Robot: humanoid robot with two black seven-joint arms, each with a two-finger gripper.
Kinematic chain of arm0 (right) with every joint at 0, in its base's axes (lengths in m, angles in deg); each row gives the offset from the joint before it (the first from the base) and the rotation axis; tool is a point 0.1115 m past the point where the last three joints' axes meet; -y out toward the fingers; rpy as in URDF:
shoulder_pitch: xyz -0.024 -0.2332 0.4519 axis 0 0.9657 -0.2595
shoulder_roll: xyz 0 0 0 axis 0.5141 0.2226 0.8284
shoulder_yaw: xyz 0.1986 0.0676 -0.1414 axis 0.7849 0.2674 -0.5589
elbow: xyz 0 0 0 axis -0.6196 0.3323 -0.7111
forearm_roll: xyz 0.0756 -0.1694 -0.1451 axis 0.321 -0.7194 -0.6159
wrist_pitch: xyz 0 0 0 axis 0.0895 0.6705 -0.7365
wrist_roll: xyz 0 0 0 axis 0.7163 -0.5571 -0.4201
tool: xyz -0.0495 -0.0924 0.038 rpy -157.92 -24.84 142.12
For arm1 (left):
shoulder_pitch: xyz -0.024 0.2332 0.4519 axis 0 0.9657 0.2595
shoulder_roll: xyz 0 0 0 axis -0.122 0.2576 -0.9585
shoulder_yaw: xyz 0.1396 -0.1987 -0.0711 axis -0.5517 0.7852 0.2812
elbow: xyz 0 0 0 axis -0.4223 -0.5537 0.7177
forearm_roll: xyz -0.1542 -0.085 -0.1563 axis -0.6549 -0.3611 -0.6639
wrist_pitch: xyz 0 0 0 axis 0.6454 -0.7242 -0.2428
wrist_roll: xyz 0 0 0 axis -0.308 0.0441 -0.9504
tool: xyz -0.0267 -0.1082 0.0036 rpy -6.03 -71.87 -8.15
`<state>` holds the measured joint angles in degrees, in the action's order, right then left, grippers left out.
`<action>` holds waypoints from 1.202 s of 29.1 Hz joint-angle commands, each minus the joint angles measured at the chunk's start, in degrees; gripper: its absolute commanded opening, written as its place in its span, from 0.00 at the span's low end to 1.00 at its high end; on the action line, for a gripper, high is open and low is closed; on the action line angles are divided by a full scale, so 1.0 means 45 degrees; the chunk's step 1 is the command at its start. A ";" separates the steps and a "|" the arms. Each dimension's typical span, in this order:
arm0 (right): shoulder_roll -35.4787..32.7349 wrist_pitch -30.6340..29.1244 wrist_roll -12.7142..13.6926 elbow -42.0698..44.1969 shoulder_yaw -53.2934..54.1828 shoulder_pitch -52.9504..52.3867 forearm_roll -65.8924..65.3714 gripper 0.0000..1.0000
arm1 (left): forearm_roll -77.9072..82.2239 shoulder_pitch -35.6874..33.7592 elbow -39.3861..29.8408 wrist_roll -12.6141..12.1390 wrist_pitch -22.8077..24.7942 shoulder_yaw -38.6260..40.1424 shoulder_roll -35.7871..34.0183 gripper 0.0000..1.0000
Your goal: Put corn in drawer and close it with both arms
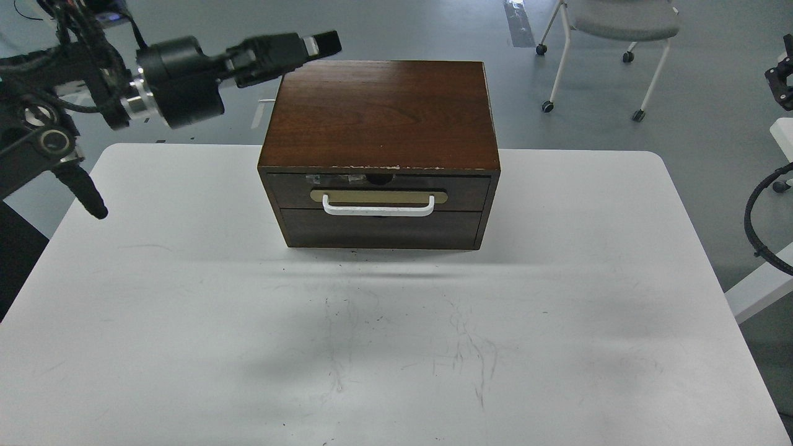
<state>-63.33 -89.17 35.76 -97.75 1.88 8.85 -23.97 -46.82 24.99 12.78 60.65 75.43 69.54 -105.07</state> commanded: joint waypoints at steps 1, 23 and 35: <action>-0.0097 -0.0198 -0.0038 0.0024 -0.0018 0.0007 0.0003 1.00 | -0.4514 -0.0020 0.2523 0.0007 0.0132 0.0012 0.0091 0.70; 0.2087 -0.0198 0.1151 0.0161 0.0587 0.1137 0.1213 1.00 | -1.1258 0.0799 1.2352 -0.3149 0.1628 0.0168 0.4719 0.86; 0.3204 -0.0100 0.2442 0.0336 0.0646 0.1920 0.1233 1.00 | -1.2098 0.2108 1.2352 -0.3130 0.1628 0.0187 0.5131 0.90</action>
<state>-49.48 -89.75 46.44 -96.96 4.59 17.03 -18.34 -100.74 32.96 68.37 46.53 82.77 70.40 -82.35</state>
